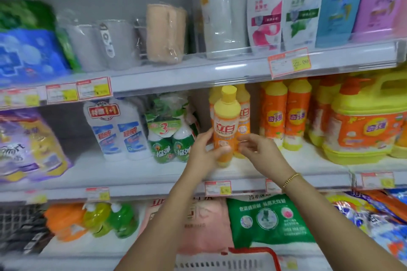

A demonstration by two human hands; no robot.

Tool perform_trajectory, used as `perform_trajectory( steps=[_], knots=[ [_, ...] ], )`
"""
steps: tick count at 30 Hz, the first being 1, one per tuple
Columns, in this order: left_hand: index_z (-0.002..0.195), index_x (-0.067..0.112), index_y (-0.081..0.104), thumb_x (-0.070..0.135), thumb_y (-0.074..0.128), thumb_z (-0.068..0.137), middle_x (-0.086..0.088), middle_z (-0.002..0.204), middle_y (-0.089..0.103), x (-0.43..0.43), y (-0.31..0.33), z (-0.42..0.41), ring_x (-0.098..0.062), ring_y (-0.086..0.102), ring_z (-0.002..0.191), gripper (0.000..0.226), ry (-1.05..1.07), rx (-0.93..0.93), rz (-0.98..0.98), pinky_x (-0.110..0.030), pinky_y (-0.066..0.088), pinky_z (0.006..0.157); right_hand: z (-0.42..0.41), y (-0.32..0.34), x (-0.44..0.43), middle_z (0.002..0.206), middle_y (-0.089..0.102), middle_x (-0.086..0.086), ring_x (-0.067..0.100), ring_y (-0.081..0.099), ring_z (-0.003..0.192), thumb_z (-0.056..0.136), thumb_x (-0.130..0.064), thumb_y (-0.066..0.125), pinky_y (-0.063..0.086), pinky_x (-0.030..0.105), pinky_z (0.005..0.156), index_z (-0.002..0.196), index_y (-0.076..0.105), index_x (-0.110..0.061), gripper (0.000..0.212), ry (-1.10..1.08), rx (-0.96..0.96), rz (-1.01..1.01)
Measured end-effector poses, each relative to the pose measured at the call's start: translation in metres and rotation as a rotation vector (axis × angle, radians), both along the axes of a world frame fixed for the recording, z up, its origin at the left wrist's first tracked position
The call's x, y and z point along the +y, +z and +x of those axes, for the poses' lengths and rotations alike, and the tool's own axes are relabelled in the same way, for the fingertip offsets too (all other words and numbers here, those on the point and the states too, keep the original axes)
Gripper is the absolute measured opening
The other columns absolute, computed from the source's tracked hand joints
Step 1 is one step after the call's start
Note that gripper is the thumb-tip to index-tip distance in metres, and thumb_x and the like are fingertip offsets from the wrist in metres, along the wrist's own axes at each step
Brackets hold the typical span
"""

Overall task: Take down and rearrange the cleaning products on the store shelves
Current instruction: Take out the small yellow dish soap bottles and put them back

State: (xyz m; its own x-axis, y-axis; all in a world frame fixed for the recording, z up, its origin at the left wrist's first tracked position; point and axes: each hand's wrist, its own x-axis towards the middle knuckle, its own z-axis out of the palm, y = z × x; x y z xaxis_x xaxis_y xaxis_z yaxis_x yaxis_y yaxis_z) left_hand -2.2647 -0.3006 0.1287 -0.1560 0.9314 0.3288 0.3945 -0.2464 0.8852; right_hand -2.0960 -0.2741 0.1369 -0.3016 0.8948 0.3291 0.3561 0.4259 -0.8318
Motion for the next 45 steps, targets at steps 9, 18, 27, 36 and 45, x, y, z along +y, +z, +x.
perform_trajectory(
  steps=[9, 18, 27, 36, 45],
  knots=[
    [0.129, 0.023, 0.057, 0.049, 0.074, 0.060, -0.005, 0.129, 0.059, 0.009, -0.013, 0.003, -0.016, 0.057, 0.116, 0.076, -0.016, -0.019, -0.104, -0.038, 0.048, 0.100, -0.006, -0.027, 0.020, 0.103, 0.070, 0.002, 0.009, 0.063, 0.089, 0.078, -0.020, 0.074, 0.048, 0.021, 0.083, 0.112, 0.066, -0.017, 0.035, 0.052, -0.221, -0.002],
    [0.118, 0.020, 0.049, 0.017, 0.079, 0.075, -0.002, 0.119, 0.064, 0.016, -0.023, -0.008, -0.018, 0.063, 0.108, 0.053, 0.082, -0.172, -0.134, -0.043, 0.051, 0.096, -0.015, -0.029, 0.025, 0.108, 0.068, 0.002, 0.012, 0.063, 0.098, 0.086, -0.024, 0.066, 0.046, 0.021, 0.085, 0.118, 0.062, -0.015, 0.033, 0.150, -0.228, -0.048],
    [0.112, 0.020, 0.047, 0.014, 0.081, 0.073, 0.005, 0.107, 0.060, 0.013, -0.017, 0.008, -0.014, 0.063, 0.097, 0.052, 0.139, -0.217, -0.099, -0.032, 0.054, 0.086, -0.011, -0.029, 0.028, 0.115, 0.067, 0.001, 0.014, 0.061, 0.104, 0.089, -0.020, 0.061, 0.048, 0.030, 0.093, 0.120, 0.061, -0.017, 0.031, 0.199, -0.249, -0.029],
    [0.111, 0.020, 0.048, 0.018, 0.083, 0.071, 0.004, 0.109, 0.060, 0.013, -0.020, 0.022, -0.006, 0.061, 0.090, 0.053, 0.239, -0.186, -0.031, -0.018, 0.051, 0.074, -0.009, -0.034, 0.022, 0.126, 0.061, 0.004, 0.023, 0.058, 0.109, 0.094, -0.021, 0.052, 0.046, 0.031, 0.093, 0.131, 0.050, -0.017, 0.038, 0.174, -0.294, 0.000],
    [0.093, 0.028, 0.057, 0.025, 0.067, 0.086, 0.009, 0.094, 0.060, -0.025, 0.008, 0.080, -0.003, 0.059, 0.086, 0.013, 0.262, -0.044, 0.353, -0.017, 0.050, 0.076, 0.047, -0.023, 0.032, 0.082, 0.071, 0.010, 0.026, 0.063, 0.081, 0.088, -0.020, 0.056, 0.047, 0.034, 0.068, 0.085, 0.071, -0.010, 0.018, -0.214, -0.351, 0.212]
  ],
)
